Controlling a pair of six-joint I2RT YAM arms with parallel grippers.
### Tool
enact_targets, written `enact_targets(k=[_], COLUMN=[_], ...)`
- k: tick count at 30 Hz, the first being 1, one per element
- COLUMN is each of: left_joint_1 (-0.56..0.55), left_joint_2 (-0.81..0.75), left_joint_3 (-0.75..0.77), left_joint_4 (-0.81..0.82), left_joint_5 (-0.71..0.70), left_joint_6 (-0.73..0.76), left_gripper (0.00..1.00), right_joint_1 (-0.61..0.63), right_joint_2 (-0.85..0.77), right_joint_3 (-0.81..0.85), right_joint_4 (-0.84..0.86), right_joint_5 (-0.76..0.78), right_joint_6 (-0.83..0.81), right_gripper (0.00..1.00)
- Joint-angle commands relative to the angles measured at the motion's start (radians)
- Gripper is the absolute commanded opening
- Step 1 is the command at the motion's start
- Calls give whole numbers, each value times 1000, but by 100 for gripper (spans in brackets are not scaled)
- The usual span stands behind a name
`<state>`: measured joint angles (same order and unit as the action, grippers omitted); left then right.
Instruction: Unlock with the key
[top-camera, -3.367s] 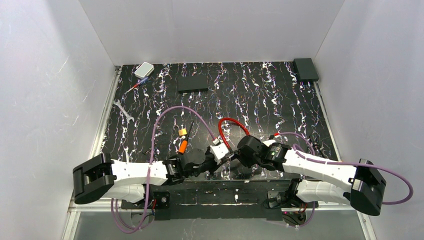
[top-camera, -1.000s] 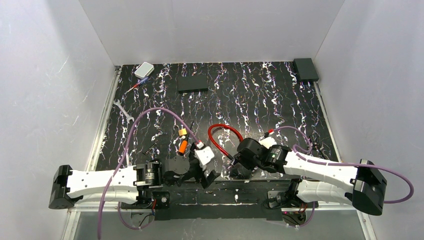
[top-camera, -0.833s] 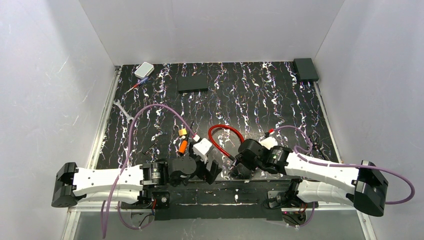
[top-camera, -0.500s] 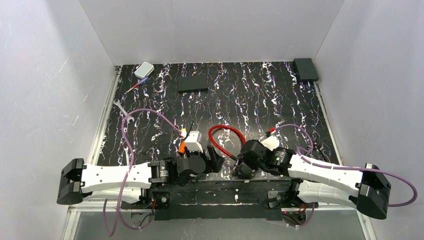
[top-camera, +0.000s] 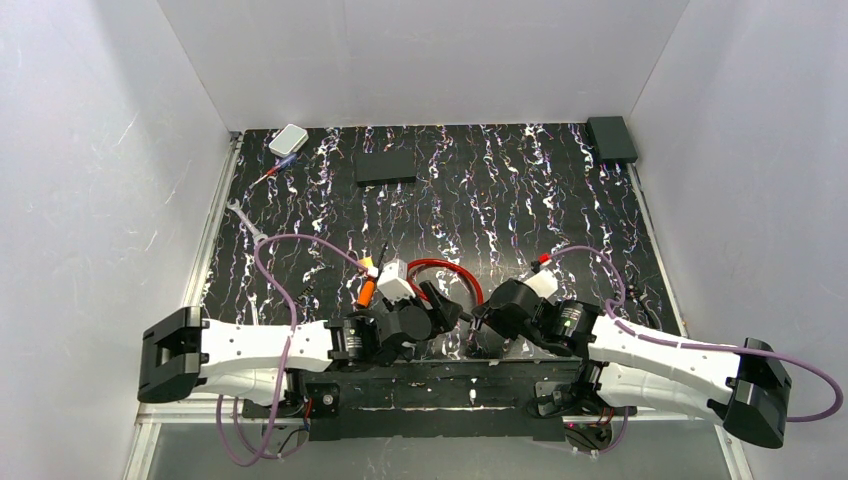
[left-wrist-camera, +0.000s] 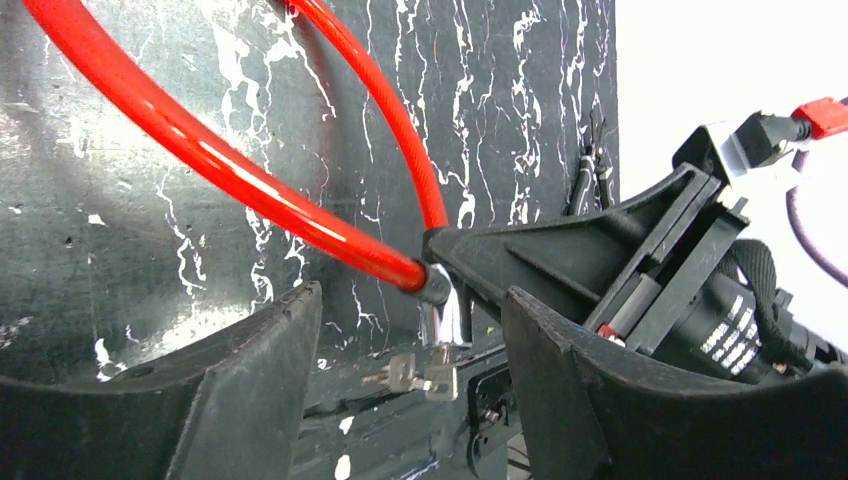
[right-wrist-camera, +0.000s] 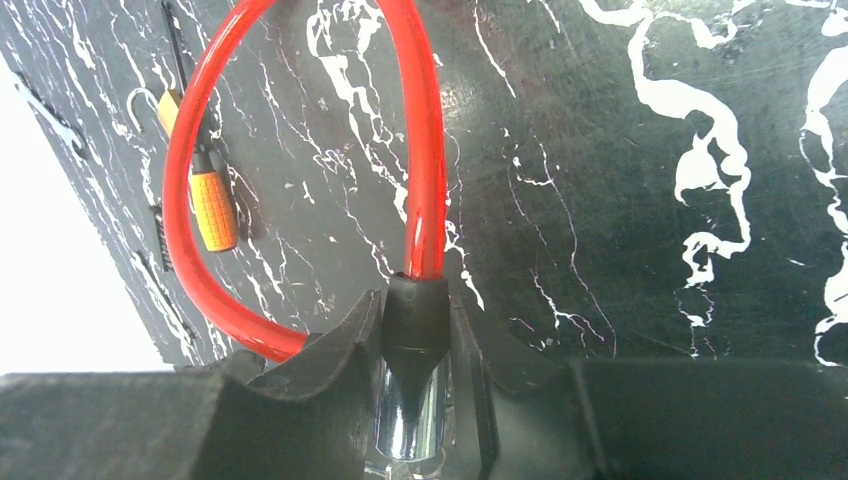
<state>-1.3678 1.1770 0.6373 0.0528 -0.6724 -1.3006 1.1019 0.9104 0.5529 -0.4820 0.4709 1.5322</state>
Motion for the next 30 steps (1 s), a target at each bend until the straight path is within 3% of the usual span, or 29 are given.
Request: enact_targets(k=[1, 20, 27, 30], left_joint_1=[14, 39, 47, 51], left_joint_2=[33, 202, 215, 220], left_joint_3=[8, 57, 64, 68], left_joint_4=[56, 147, 157, 167], left_joint_5=[-27, 66, 52, 47], left_joint_6=[-29, -38, -34, -20], left_gripper=[63, 41, 26, 14], right_joint_1=[6, 6, 6, 6], right_joint_2=[-21, -61, -41, -36], right_joint_3=[3, 16, 15, 10], right_joint_4=[88, 98, 131, 139], right_joint_5=[-13, -21, -52, -59], right_joint_6=[3, 19, 11, 8], right_gripper=[1, 1, 1, 1])
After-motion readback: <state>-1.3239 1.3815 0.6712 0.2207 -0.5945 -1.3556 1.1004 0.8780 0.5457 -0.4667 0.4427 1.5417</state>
